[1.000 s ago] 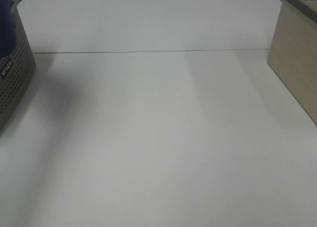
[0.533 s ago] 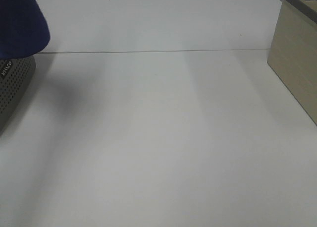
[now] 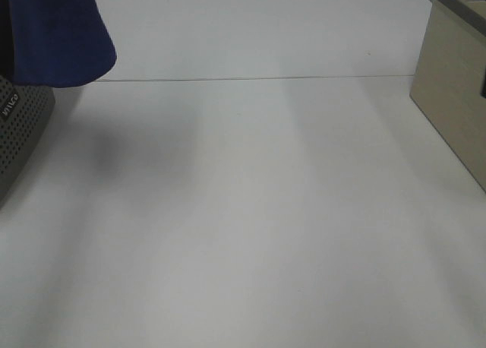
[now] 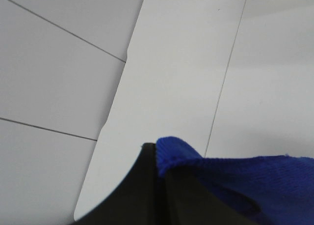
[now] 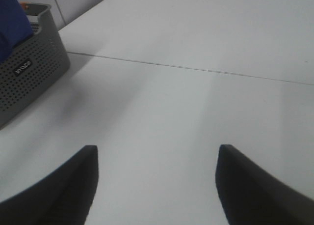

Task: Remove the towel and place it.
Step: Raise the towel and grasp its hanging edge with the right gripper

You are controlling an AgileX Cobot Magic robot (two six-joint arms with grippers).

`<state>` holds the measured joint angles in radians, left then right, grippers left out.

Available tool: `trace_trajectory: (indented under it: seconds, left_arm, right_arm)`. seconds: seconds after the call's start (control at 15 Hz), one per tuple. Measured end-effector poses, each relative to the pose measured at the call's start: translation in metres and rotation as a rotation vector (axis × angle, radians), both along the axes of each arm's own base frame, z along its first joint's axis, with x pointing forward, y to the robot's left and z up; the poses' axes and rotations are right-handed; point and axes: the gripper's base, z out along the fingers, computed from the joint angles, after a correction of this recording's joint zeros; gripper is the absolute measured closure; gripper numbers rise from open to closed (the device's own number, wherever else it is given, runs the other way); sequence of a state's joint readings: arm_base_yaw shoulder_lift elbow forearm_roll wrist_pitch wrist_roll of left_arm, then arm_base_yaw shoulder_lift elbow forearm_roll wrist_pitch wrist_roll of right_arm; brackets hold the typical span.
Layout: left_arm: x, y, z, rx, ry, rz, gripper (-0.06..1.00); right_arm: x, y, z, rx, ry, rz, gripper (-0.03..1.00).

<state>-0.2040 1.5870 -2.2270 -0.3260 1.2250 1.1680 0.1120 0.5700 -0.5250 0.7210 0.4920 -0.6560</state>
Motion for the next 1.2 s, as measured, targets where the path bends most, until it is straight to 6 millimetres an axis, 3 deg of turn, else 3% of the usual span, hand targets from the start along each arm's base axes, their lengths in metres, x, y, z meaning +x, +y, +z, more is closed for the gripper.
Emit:
trace_trajectory:
  seconds: [0.2, 0.33, 0.6, 0.73, 0.93, 1.07, 1.2]
  left_arm:
    - [-0.002, -0.005, 0.001, 0.009, -0.025, -0.073, 0.94]
    - [-0.003, -0.007, 0.002, 0.002, -0.029, -0.097, 0.94]
    - [-0.003, -0.007, 0.002, 0.017, -0.039, -0.108, 0.94]
    - [-0.004, -0.007, 0.002, 0.017, -0.04, -0.111, 0.94]
    - [-0.004, -0.007, 0.002, 0.015, -0.04, -0.113, 0.94]
    - [-0.004, -0.007, 0.002, 0.013, -0.039, -0.114, 0.94]
    - [-0.004, -0.007, 0.002, 0.011, -0.039, -0.116, 0.94]
  right_arm:
    - [0.039, 0.022, -0.012, -0.012, -0.034, 0.248, 0.29]
    - [0.069, 0.043, -0.025, 0.129, -0.088, 0.457, 0.29]
    - [0.126, 0.07, -0.039, 0.229, -0.123, 0.72, 0.29]
    - [0.146, 0.099, -0.036, 0.213, -0.138, 0.797, 0.29]
    - [0.177, 0.161, -0.036, 0.163, -0.091, 0.857, 0.29]
    - [0.194, 0.184, -0.032, 0.164, -0.08, 0.88, 0.29]
    - [0.204, 0.205, -0.042, 0.158, -0.057, 0.922, 0.29]
